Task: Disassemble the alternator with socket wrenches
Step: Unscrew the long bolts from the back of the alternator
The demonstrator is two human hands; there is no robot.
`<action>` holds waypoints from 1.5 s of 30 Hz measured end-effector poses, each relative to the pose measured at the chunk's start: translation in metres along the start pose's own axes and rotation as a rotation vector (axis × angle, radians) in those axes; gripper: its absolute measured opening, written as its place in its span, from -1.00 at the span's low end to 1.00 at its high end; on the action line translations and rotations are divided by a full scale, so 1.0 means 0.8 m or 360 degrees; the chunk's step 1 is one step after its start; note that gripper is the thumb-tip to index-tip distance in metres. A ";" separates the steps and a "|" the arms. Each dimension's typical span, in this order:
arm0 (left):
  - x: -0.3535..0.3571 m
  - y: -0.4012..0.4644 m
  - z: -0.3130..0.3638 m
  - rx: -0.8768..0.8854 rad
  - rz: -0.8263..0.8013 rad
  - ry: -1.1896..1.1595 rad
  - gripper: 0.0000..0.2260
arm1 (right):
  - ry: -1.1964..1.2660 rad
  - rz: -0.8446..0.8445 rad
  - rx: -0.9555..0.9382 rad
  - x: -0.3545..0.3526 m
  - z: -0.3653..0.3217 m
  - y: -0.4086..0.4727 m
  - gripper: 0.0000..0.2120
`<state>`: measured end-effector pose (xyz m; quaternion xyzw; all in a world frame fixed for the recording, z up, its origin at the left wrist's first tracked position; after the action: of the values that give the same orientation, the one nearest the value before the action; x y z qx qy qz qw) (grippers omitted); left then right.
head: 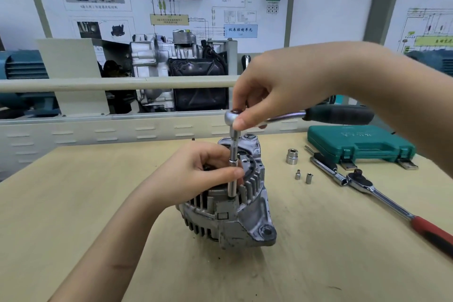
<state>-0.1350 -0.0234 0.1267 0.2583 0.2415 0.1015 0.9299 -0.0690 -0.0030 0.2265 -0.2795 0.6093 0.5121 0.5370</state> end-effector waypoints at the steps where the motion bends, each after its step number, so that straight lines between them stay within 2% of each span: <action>1: -0.001 0.000 0.000 0.0003 0.0011 0.0009 -0.87 | -0.0006 0.0007 -0.0018 0.000 -0.002 0.000 -0.56; 4: -0.002 0.000 0.001 -0.0003 0.0016 0.0024 -0.89 | -0.0058 0.0014 -0.0057 -0.001 -0.005 0.000 -0.59; 8: -0.001 -0.002 -0.002 -0.0074 -0.0079 0.0031 -0.83 | 0.0041 -0.0077 -0.0134 0.004 -0.007 -0.003 -0.85; 14: -0.004 -0.002 0.004 0.0054 0.0019 0.0227 -0.70 | 0.0067 -0.0044 -0.0132 0.001 -0.007 -0.004 -0.72; 17: -0.004 0.000 0.006 0.0142 0.0075 0.0292 -0.56 | -0.0106 0.0008 -0.0063 -0.001 -0.005 -0.008 -0.52; 19: -0.002 0.001 0.007 0.0158 0.0080 0.0289 -0.56 | -0.0176 0.0049 -0.0041 0.000 -0.005 -0.012 -0.45; 25: -0.001 -0.002 0.010 0.0027 -0.0030 0.0187 -0.78 | -0.0123 0.0046 -0.0113 0.000 -0.013 -0.016 -0.48; 28: -0.005 -0.002 0.013 0.0056 0.0018 0.0201 -0.76 | 0.0016 -0.0025 -0.0105 0.001 -0.010 -0.015 -0.70; 30: -0.010 0.000 0.015 0.0121 0.0104 0.0325 -0.68 | 0.0081 -0.0042 -0.0116 0.000 -0.008 -0.015 -0.77; 33: -0.011 0.000 0.018 0.0215 0.0142 0.0478 -0.61 | 0.0054 0.0008 -0.0138 -0.003 -0.011 -0.013 -0.74; 38: -0.015 0.002 0.024 0.0268 0.0302 0.0635 -0.76 | -0.0191 0.0132 -0.0080 0.002 -0.013 -0.010 -0.46; 40: -0.015 0.001 0.026 0.0262 0.0319 0.0615 -0.67 | -0.0147 0.0168 -0.0049 0.002 -0.014 -0.012 -0.45; 43: -0.015 0.001 0.023 0.0150 0.0224 0.0474 -0.81 | -0.0095 0.0156 -0.0072 0.000 -0.016 -0.012 -0.51; 45: -0.012 -0.001 0.020 0.0075 0.0111 0.0293 -0.80 | -0.0094 0.0082 -0.0054 0.002 -0.015 -0.012 -0.50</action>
<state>-0.1353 -0.0338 0.1423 0.2778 0.3191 0.1515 0.8933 -0.0654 -0.0172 0.2209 -0.2576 0.5913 0.5440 0.5367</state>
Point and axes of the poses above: each hand's wrist, its own y-axis towards the middle knuckle, its own x-axis out of the palm, z = x × y, the point moved 8 cm from there along y, towards the middle knuckle, and after that the axes turned 15 degrees about z, right-handed, at the moved point
